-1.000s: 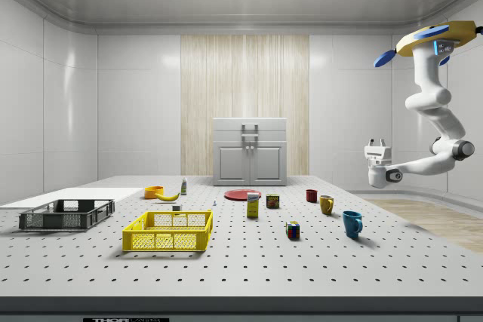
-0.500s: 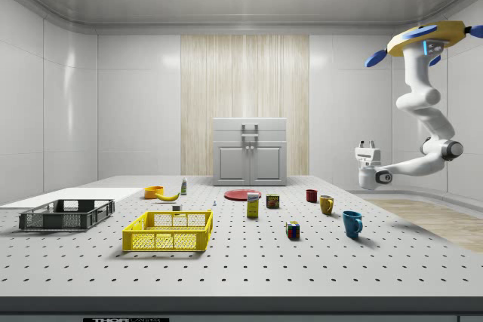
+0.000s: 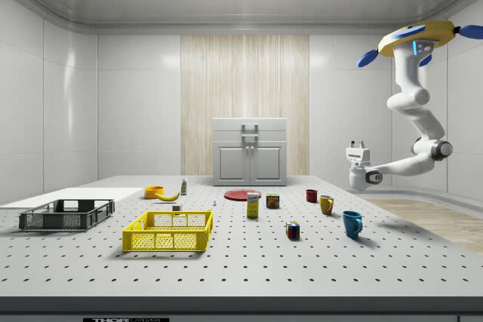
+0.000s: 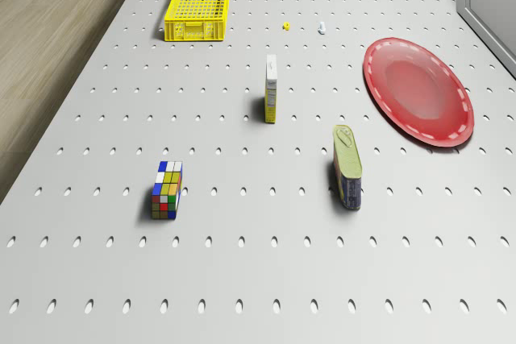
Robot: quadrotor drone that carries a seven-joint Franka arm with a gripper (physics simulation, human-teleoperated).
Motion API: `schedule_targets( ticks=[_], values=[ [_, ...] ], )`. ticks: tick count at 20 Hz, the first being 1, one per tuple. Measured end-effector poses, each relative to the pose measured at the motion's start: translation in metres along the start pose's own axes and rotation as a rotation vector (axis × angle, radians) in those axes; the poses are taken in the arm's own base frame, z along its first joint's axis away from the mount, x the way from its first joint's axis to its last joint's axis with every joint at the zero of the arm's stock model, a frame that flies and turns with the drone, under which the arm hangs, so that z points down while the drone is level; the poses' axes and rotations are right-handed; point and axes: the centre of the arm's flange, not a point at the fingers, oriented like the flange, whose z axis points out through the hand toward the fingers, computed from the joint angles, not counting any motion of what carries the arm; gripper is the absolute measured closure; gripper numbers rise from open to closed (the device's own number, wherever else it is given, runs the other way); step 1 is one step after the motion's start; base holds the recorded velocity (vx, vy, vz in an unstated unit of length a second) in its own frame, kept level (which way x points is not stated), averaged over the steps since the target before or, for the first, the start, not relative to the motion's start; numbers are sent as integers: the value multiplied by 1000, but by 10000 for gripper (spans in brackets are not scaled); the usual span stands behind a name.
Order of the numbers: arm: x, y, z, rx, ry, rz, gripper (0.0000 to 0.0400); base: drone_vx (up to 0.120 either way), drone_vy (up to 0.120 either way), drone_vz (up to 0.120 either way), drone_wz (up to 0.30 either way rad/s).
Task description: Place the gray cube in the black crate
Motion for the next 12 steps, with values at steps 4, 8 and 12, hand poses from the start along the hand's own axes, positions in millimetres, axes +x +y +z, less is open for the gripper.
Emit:
schedule_targets(
  ticks=[4,8,12],
  values=[
    [0,0,0,1,3,0,0,120,0,0,0],
    [-1,0,0,1,8,0,0,120,0,0,0],
    [-1,0,0,-1,14,0,0,120,0,0,0]
  ],
)
